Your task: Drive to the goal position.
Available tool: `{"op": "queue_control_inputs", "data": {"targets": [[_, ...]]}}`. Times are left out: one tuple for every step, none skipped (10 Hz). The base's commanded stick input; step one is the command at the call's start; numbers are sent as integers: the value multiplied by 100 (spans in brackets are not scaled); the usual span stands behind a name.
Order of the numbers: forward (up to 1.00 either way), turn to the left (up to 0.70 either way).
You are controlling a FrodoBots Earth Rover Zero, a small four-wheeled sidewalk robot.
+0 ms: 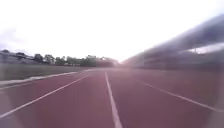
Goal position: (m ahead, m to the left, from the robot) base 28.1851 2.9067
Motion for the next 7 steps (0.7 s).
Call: {"op": "queue_control_inputs", "data": {"targets": [[70,0],[70,0],[70,0],[70,0],[70,0],[70,0],[70,0]]}}
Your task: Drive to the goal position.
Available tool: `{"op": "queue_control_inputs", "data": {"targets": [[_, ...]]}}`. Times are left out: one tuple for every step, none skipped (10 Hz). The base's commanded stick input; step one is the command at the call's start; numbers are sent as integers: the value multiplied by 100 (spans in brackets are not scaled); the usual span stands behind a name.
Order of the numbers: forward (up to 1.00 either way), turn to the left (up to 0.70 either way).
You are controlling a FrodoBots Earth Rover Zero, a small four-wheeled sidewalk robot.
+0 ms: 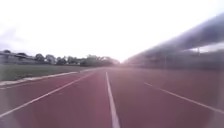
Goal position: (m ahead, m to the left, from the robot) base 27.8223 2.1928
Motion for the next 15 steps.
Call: {"op": "queue_control_inputs", "data": {"targets": [[70,0],[70,0],[70,0],[70,0],[70,0],[70,0],[70,0],[70,0],[70,0],[70,0],[70,0],[70,0],[70,0],[70,0],[70,0]]}}
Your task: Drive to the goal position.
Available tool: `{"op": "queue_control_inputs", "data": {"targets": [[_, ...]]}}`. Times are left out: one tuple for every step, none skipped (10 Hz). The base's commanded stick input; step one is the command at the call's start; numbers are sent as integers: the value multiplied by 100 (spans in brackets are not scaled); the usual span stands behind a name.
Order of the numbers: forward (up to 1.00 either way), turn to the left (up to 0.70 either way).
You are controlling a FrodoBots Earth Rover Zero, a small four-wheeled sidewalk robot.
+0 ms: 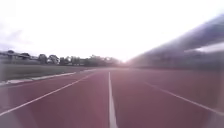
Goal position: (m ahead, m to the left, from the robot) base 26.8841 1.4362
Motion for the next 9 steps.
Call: {"op": "queue_control_inputs", "data": {"targets": [[70,0],[70,0],[70,0],[70,0],[70,0],[70,0],[70,0],[70,0],[70,0]]}}
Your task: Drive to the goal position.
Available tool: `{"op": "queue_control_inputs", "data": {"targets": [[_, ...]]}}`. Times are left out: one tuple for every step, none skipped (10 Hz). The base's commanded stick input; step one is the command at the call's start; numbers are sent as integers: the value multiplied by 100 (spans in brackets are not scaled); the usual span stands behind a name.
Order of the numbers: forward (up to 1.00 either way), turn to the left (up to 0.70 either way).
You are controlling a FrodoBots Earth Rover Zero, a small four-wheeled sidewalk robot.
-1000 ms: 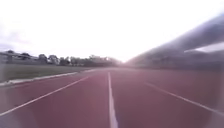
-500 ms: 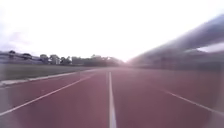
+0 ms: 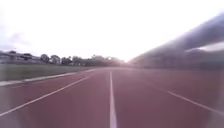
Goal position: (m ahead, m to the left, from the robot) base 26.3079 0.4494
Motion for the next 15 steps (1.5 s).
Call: {"op": "queue_control_inputs", "data": {"targets": [[70,0],[70,0],[70,0],[70,0],[70,0],[70,0],[70,0],[70,0],[70,0],[70,0],[70,0],[70,0],[70,0],[70,0],[70,0]]}}
